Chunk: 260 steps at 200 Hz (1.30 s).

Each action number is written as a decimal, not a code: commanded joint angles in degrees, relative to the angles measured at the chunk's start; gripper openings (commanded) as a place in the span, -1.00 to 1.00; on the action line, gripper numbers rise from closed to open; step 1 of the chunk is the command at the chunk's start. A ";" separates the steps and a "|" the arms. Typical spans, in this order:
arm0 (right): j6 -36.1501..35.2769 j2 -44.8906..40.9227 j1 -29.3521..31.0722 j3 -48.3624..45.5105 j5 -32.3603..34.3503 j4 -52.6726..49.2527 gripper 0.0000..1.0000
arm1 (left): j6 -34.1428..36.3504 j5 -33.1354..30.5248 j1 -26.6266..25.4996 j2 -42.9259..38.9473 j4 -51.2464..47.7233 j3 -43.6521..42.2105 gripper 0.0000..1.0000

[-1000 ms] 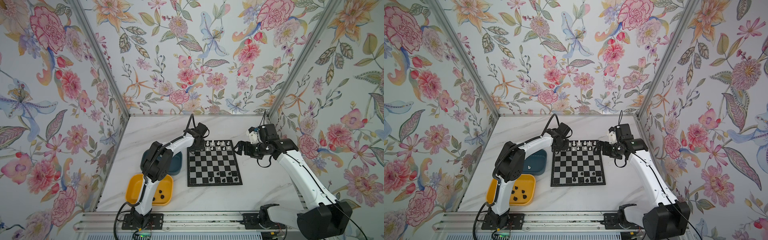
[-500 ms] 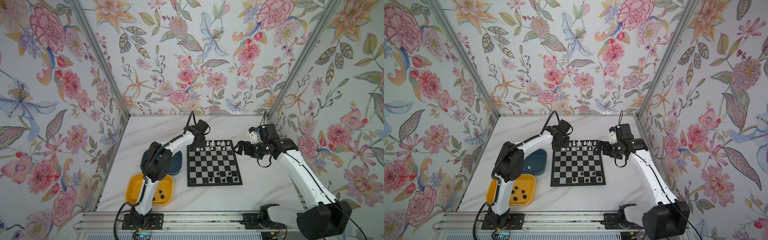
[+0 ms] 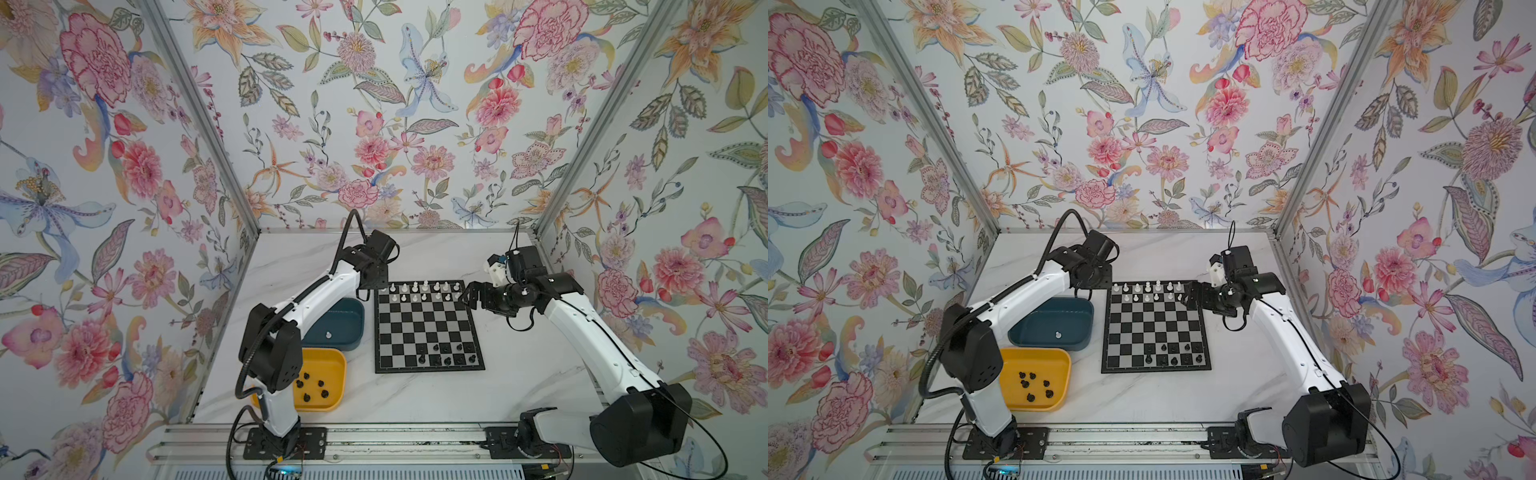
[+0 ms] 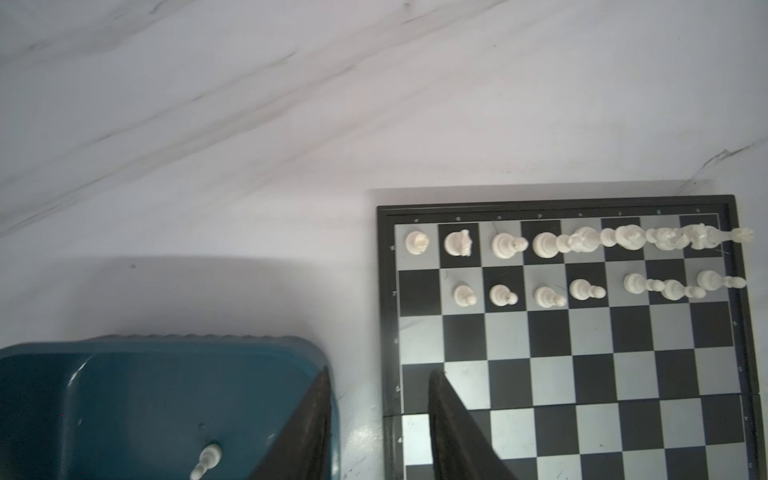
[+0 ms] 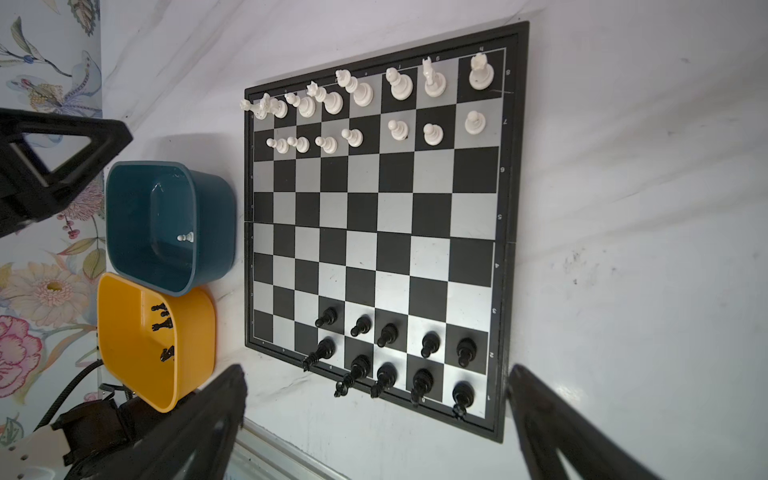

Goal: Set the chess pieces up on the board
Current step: 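Move the open left gripper back over the last pawn in the teal tub, then lower the left gripper onto the last white pawn and close on it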

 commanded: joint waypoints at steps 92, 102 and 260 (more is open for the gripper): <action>1.71 8.23 6.87 7.63 -0.05 3.36 0.98 | -1.53 3.62 9.01 -14.08 5.47 -31.40 -0.20; 2.00 8.43 7.22 7.91 0.16 3.32 0.98 | -1.26 4.06 9.33 -13.82 6.36 -31.85 -0.20; 3.77 9.86 8.29 9.07 2.08 3.25 0.98 | 2.80 7.58 12.64 -6.77 11.50 -34.69 -0.34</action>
